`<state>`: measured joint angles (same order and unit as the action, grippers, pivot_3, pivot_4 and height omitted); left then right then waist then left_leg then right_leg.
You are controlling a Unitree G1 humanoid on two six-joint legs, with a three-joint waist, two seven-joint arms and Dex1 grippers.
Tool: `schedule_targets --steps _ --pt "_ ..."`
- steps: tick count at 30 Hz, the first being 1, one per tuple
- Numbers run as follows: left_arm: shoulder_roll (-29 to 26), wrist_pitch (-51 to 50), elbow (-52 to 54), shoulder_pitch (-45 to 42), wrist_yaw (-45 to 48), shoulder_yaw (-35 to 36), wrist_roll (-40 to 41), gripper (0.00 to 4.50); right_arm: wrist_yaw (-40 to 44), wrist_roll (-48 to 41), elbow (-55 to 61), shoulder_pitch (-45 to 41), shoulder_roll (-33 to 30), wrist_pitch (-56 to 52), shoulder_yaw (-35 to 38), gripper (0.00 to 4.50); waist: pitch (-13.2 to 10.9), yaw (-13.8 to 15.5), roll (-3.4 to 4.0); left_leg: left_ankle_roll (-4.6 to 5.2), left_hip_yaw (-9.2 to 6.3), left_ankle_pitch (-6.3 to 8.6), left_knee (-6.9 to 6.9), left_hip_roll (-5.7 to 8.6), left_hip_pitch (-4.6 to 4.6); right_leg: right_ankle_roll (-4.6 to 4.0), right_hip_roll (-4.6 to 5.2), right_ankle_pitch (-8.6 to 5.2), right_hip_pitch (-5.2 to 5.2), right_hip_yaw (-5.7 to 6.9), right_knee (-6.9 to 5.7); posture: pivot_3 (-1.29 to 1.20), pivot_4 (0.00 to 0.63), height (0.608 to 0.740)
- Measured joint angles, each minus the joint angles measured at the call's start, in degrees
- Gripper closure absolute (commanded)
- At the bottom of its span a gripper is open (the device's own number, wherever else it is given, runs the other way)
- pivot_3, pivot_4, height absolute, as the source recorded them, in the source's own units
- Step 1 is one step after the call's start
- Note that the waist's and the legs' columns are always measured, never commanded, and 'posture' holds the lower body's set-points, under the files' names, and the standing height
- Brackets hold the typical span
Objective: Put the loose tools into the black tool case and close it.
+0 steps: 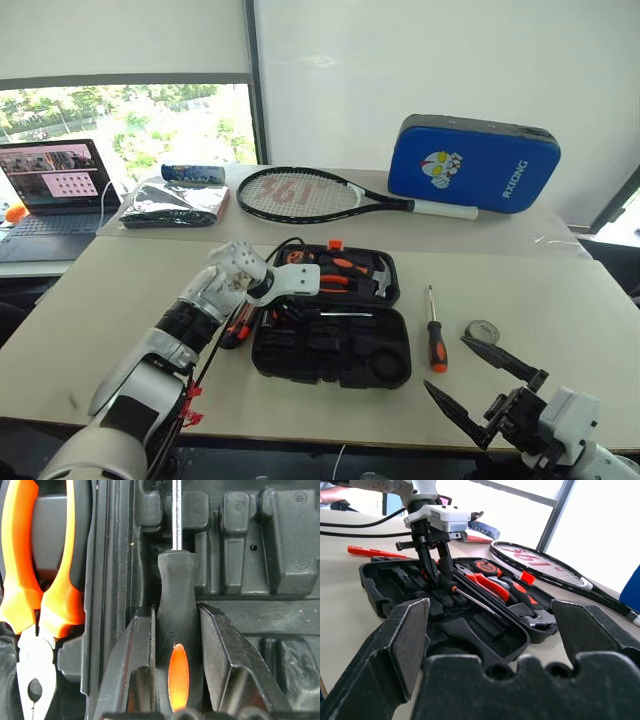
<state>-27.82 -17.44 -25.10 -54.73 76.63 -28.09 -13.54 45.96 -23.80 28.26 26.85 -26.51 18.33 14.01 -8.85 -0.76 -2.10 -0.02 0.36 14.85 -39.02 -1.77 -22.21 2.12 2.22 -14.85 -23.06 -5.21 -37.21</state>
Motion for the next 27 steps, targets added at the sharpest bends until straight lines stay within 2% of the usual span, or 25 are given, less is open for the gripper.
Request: schedule_targets --steps 13,25,27 --pt "1.6 0.7 -2.3 -0.9 -2.7 0.1 -0.1 3.70 0.0 0.0 -0.2 -0.6 0.2 0.0 -1.3 0.00 0.0 0.5 0.04 0.01 -0.05 -0.06 -0.14 0.05 -0.05 0.08 0.00 0.04 0.04 -0.03 -0.01 0.00 0.150 0.740" --pt "2.1 8.9 -5.1 -2.2 -5.3 -0.3 -2.7 3.70 0.0 0.0 -0.7 -0.5 0.9 0.0 -2.4 0.00 0.0 0.6 0.03 0.01 -0.05 -0.06 -0.13 0.06 -0.14 0.08 0.00 0.04 -0.01 -0.03 0.02 0.00 0.150 0.740" --pt "2.5 9.2 -6.3 -2.9 -5.5 -0.3 -3.1 2.70 0.0 0.0 -0.7 -0.5 1.0 0.0 -2.6 0.00 0.0 0.6 0.03 0.01 -0.05 -0.06 -0.13 0.07 -0.14 0.08 0.00 0.04 -0.01 -0.03 0.02 0.00 0.150 0.740"
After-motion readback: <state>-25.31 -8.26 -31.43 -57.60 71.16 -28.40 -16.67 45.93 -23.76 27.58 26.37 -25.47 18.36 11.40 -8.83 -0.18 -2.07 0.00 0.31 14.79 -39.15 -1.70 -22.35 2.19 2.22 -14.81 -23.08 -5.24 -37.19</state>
